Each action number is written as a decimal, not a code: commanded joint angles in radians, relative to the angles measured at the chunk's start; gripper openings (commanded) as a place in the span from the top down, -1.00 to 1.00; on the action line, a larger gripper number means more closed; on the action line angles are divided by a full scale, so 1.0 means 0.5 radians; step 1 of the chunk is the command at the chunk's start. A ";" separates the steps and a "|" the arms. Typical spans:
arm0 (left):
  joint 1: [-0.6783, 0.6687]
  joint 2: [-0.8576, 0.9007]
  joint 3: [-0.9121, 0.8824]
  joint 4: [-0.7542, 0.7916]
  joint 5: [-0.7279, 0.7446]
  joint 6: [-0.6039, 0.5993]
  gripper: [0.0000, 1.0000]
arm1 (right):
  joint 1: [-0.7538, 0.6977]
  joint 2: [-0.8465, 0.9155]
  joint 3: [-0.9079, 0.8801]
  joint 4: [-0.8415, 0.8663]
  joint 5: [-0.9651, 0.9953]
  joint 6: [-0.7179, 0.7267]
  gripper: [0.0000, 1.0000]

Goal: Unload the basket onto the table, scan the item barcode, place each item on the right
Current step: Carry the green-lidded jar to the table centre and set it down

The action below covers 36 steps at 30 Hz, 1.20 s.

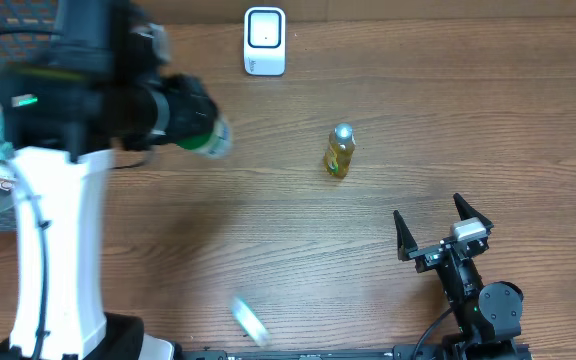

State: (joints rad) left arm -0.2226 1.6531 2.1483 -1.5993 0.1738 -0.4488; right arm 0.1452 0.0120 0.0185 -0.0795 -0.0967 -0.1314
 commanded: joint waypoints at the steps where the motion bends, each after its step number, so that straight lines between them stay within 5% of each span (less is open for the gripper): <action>1: -0.226 0.012 -0.277 0.136 -0.304 -0.233 0.80 | -0.005 -0.018 -0.021 0.006 0.012 0.006 -1.00; 17: -0.648 0.023 -1.444 1.122 -0.318 -0.389 0.56 | -0.005 -0.018 -0.021 0.006 0.012 0.005 -1.00; 36: -0.697 0.197 -1.692 1.424 -0.421 -0.435 0.48 | -0.005 -0.018 -0.021 0.006 0.012 0.005 -1.00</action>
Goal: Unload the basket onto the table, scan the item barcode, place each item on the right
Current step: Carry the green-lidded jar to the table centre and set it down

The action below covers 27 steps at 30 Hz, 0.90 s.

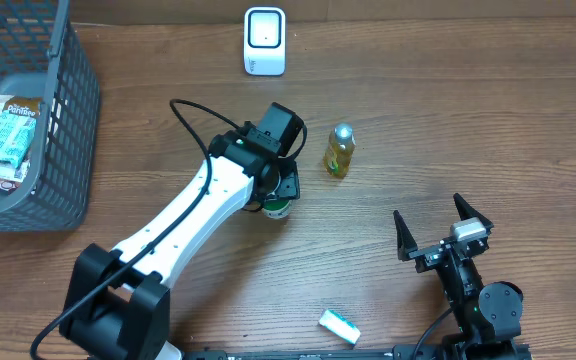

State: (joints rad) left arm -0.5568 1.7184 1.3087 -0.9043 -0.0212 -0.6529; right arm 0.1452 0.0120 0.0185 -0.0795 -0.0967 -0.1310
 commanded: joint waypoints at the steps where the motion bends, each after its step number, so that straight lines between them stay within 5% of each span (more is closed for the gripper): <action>1: -0.032 0.090 -0.013 0.047 -0.031 -0.027 0.48 | -0.005 -0.018 -0.021 0.006 0.012 0.005 -1.00; 6: -0.032 0.172 -0.013 0.072 -0.031 -0.027 0.34 | -0.005 -0.018 -0.021 0.006 0.012 0.005 -1.00; 9: -0.032 0.185 -0.013 0.091 -0.030 -0.027 -0.13 | -0.005 -0.018 -0.021 0.006 0.012 0.005 -1.00; 15: -0.031 0.183 0.000 0.121 -0.024 0.002 -0.60 | -0.005 -0.018 -0.021 0.006 0.012 0.005 -1.00; 27: -0.026 0.183 0.424 -0.267 -0.022 0.214 -0.85 | -0.005 -0.018 -0.021 0.006 0.012 0.005 -1.00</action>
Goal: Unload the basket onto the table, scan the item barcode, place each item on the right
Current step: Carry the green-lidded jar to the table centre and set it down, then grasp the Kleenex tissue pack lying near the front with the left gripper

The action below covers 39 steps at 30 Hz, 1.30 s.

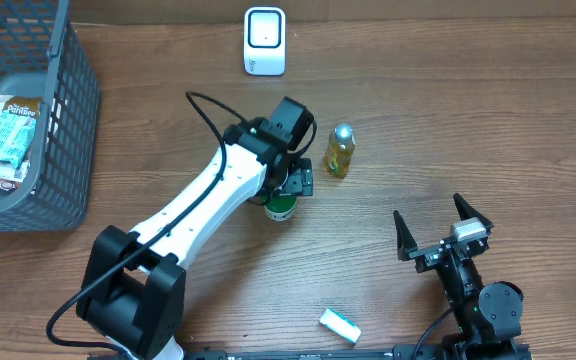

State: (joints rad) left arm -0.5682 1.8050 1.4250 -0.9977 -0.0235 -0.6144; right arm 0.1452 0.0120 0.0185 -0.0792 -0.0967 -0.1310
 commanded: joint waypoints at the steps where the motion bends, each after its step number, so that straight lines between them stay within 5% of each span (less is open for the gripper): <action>1: -0.010 0.010 0.266 -0.174 -0.009 0.191 -0.85 | -0.005 -0.018 -0.021 0.005 0.012 0.005 -1.00; 9: -0.081 0.011 0.498 -0.694 0.372 1.070 -0.72 | -0.005 -0.018 -0.021 0.005 0.012 0.005 -1.00; 18: -0.350 0.011 0.442 -0.876 0.502 1.849 -0.70 | -0.005 -0.018 -0.021 0.005 0.012 0.005 -1.00; 24: -0.556 0.011 0.438 -0.877 0.505 2.057 -0.73 | -0.005 -0.018 -0.021 0.005 0.012 0.005 -1.00; 39: -0.799 0.011 0.024 -0.714 0.703 2.105 -0.77 | -0.005 -0.018 -0.021 0.005 0.012 0.005 -1.00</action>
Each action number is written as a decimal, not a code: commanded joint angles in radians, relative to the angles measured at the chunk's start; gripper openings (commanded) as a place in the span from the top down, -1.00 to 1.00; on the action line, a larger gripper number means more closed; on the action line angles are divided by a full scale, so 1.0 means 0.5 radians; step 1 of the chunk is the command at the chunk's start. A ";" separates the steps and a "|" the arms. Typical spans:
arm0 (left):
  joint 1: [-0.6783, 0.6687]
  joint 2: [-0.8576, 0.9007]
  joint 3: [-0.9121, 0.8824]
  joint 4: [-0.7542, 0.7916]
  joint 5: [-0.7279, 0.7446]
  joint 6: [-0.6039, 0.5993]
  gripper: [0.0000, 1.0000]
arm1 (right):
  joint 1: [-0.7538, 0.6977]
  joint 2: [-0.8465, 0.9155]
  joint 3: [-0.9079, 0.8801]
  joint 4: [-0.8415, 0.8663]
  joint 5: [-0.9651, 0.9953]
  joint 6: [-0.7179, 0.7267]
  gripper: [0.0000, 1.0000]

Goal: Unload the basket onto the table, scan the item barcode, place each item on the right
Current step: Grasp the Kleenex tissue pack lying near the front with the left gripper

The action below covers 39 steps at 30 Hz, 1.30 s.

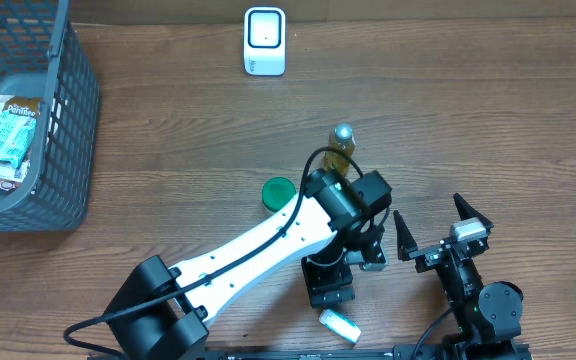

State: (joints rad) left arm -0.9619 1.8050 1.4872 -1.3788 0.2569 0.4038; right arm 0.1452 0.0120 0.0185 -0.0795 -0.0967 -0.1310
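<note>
The white barcode scanner (265, 41) stands at the back edge of the table. A green-topped container (278, 192) stands alone mid-table. A small yellow bottle (340, 147) with a silver cap is upright just behind my left arm's wrist. A small white item (338, 323) lies near the front edge. My left gripper (329, 288) points down just behind that white item, its jaws apparently spread and holding nothing. Off to the right, my right gripper (444, 230) rests open and empty.
A grey wire basket (63, 120) at the far left holds several packets. My left arm (258, 245) stretches diagonally across the front middle of the table. Cables run along the arm and behind the right arm's base.
My left gripper was over the green-topped container mid-table; it has let go and now sits near the front edge by the white item. The container stands free, slightly further back and to the left. The right arm is unchanged.
First my left arm was raised close to the camera with the green-topped container in its gripper, and the white item showed blurred at the front left. Then the gripper was low with the container mid-table, the white item lying further right. Now the container stands free.
</note>
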 commanded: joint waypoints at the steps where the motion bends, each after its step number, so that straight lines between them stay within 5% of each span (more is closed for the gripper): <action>1: -0.011 0.011 -0.137 0.079 0.161 0.068 -0.78 | -0.005 -0.018 -0.021 0.006 0.012 0.005 -1.00; 21: -0.018 0.011 -0.630 0.716 0.439 0.060 -0.73 | -0.005 -0.018 -0.021 0.006 0.012 0.005 -1.00; 39: -0.070 0.011 -0.684 0.782 0.497 0.060 -0.65 | -0.005 -0.018 -0.021 0.006 0.012 0.005 -1.00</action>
State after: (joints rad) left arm -0.9764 1.8050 1.1561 -0.9943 0.4786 0.4221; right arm 0.1452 0.0120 0.0185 -0.0792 -0.0971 -0.1310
